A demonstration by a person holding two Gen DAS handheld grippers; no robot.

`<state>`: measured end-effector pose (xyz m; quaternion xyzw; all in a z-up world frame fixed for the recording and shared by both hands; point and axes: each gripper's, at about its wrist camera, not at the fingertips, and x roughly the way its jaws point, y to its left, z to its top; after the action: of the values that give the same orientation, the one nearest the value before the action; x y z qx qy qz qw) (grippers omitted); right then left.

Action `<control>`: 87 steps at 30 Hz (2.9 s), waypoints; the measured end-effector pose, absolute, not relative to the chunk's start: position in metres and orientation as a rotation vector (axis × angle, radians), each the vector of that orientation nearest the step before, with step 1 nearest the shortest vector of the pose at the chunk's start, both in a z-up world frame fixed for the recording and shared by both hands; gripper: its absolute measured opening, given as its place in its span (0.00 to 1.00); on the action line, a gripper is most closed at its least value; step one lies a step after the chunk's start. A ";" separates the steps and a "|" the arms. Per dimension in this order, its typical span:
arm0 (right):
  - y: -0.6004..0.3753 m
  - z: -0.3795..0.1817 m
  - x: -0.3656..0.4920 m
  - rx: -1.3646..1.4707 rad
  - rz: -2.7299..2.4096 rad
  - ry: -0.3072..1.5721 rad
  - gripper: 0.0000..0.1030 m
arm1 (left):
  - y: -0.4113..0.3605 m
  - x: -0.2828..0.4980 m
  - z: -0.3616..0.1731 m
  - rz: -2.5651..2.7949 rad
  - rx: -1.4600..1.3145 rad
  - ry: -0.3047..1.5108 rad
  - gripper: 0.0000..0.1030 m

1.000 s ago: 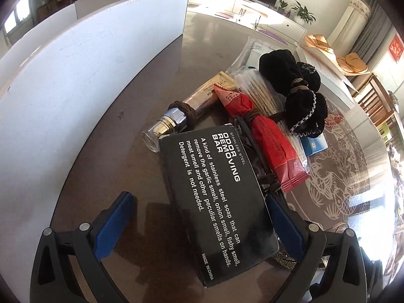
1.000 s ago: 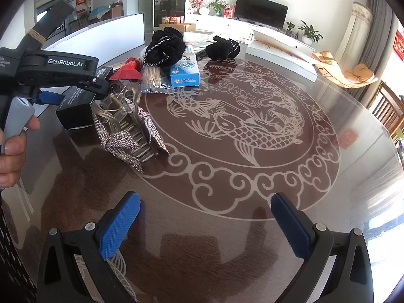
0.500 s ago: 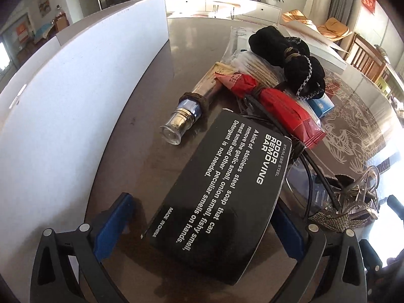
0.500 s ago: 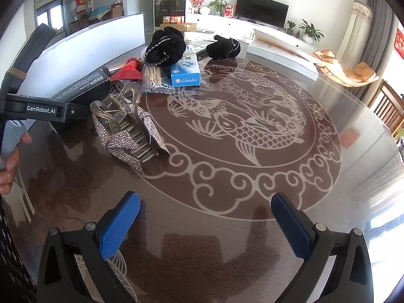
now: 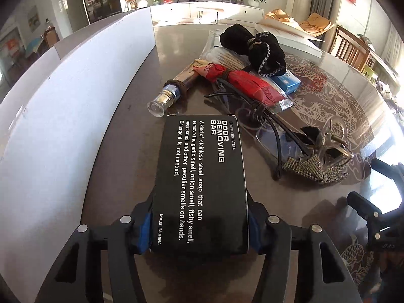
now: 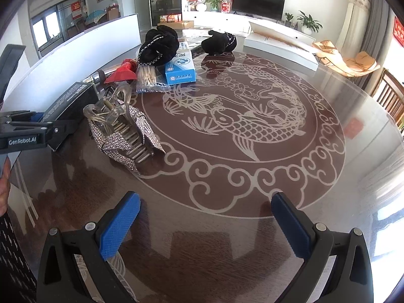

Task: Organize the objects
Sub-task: 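Close the left tool on the black box while the right tool grasps the clear clip, then carry the box with the left tool into the bin while the right tool drops the clip there, then bring both open tools back over the table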

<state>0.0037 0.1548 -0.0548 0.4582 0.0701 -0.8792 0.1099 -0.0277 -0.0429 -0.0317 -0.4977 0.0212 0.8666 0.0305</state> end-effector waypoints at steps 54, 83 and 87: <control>0.035 0.068 0.002 1.085 -2.173 -0.040 0.52 | -0.161 0.043 0.078 2.828 -1.209 -0.413 0.56; 0.098 -0.018 -0.003 1.218 -2.580 0.251 0.91 | -0.064 0.028 0.031 2.584 -1.374 -0.036 0.96; 0.135 -0.036 0.010 1.281 -2.628 0.259 0.91 | -0.038 -0.005 -0.010 2.569 -1.497 0.017 0.96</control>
<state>0.0103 0.1349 -0.0364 0.4340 0.0878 -0.8906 0.1034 -0.0054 -0.0375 -0.0099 -0.5017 0.0056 0.8610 0.0838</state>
